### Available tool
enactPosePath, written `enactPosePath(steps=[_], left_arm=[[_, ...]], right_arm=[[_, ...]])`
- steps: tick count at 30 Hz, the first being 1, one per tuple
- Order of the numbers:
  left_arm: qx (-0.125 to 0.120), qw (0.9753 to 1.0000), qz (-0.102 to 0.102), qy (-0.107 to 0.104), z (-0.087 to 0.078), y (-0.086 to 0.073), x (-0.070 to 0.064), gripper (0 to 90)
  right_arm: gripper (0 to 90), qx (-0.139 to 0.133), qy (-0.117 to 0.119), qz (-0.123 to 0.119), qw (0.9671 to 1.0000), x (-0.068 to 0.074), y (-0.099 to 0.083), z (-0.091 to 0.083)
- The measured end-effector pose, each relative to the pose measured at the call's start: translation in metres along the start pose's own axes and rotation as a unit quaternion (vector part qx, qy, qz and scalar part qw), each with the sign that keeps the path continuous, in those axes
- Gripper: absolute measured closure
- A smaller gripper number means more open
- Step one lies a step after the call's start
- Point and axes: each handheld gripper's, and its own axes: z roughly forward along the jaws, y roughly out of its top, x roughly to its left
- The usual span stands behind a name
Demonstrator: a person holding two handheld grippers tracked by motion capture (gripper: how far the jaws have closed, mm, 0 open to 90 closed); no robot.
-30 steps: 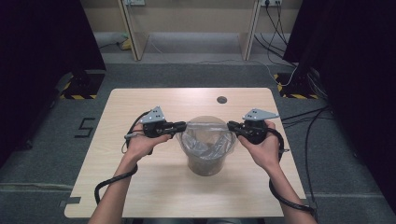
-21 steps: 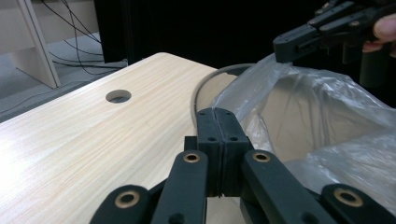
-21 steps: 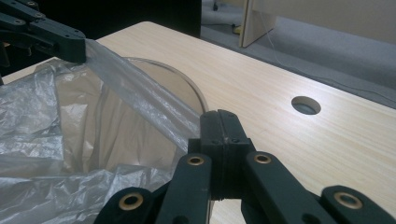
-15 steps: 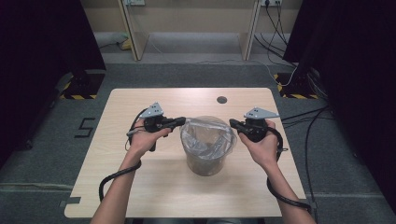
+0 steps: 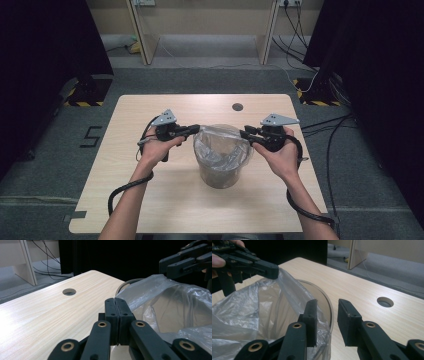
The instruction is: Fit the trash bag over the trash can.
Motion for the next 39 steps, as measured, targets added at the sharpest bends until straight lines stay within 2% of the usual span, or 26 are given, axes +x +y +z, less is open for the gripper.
enactPosePath(steps=[3, 4, 9, 16, 19, 21, 23, 27, 31, 33, 36, 39], left_arm=[[-0.001, 1.0000, -0.002, 0.000, 0.003, 0.000, 0.001, 88.5], [-0.002, 1.0000, -0.003, 0.000, 0.003, 0.000, 0.001, 88.5], [-0.004, 0.9999, -0.013, 0.003, 0.006, -0.001, 0.002, 88.0], [-0.002, 0.9995, -0.030, 0.011, 0.010, 0.000, 0.002, 88.2], [-0.003, 0.9995, -0.024, 0.019, 0.010, 0.001, 0.000, 87.7], [-0.005, 0.9996, -0.018, 0.023, 0.009, 0.002, -0.001, 86.2], [-0.008, 0.9995, -0.016, 0.027, 0.007, 0.002, -0.001, 82.2], [-0.019, 0.9992, -0.011, 0.034, 0.005, 0.004, -0.002, 67.2], [-0.027, 0.9989, -0.025, 0.030, 0.002, 0.006, -0.001, 52.3], [-0.027, 0.9988, -0.027, 0.030, 0.002, 0.006, 0.000, 50.0], [-0.021, 0.9992, -0.024, 0.025, 0.005, 0.006, 0.001, 50.6], [-0.008, 0.9996, -0.020, 0.019, 0.008, 0.005, 0.002, 59.3]], right_arm=[[87.5, 0.002, 0.005, 0.003, 1.0000, -0.001, -0.002, 0.001], [90.0, 0.003, 0.008, 0.007, 0.9999, -0.002, -0.002, 0.002], [90.0, 0.004, 0.007, 0.008, 0.9999, -0.003, -0.003, 0.002], [90.0, 0.001, -0.010, 0.004, 0.9999, -0.003, -0.003, 0.002], [90.0, -0.005, -0.012, 0.003, 0.9999, -0.002, -0.002, -0.001], [81.6, -0.019, -0.008, 0.001, 0.9998, 0.000, 0.000, -0.005], [72.3, -0.020, 0.002, -0.001, 0.9998, 0.003, 0.002, -0.007], [61.5, -0.013, 0.015, -0.002, 0.9998, 0.007, 0.002, -0.007], [57.2, 0.001, 0.014, 0.000, 0.9999, 0.005, 0.000, -0.002], [59.1, 0.007, 0.014, 0.000, 0.9999, 0.004, 0.000, 0.000], [68.9, 0.015, 0.010, -0.004, 0.9998, 0.003, 0.000, 0.004], [80.1, 0.018, 0.007, -0.004, 0.9998, 0.001, -0.001, 0.006]])
